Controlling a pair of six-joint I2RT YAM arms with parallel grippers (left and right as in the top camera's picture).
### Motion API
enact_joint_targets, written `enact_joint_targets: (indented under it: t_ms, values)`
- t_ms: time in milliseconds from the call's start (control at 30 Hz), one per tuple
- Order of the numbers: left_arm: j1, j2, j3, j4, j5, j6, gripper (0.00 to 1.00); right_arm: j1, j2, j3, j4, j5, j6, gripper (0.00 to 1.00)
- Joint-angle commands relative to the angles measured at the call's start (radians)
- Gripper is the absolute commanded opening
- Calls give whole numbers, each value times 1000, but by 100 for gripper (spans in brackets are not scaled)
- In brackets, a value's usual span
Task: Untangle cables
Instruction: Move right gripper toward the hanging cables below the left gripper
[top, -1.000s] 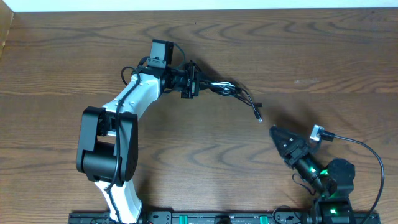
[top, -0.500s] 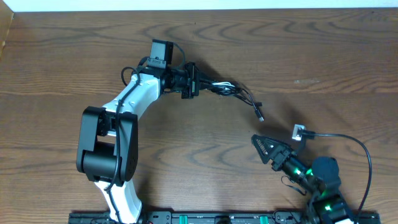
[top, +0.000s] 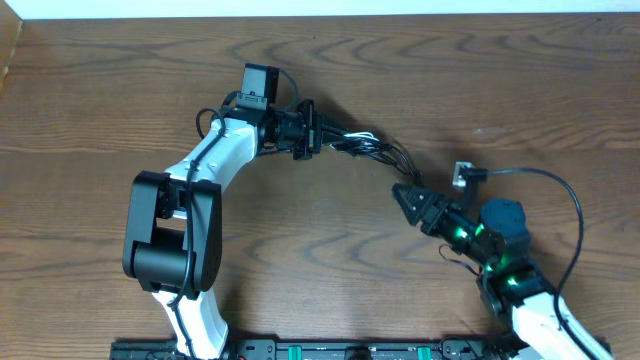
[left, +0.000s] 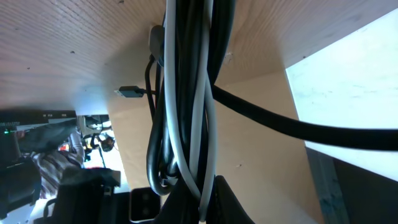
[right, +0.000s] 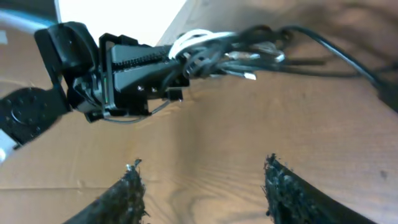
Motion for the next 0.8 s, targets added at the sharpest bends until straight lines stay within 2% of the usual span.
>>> enact_joint_targets:
  t_ms: [0,167,367,600,767]
  values:
    - [5,-27,-5,1,43,-16,8,6,65,34,40,33,19,54]
    - [5,-27,-5,1,43,-16,8,7,156,50,97,53,96,47]
    - [5,-27,-5,1,42,-16,8,41,269,111,164,61,82,47]
    - [4,-27,-5,1,42,-16,8,64,362,202,161,127,80,46]
    - [4,-27,-5,1,42,-16,8,82,435,270,161,127,85,40]
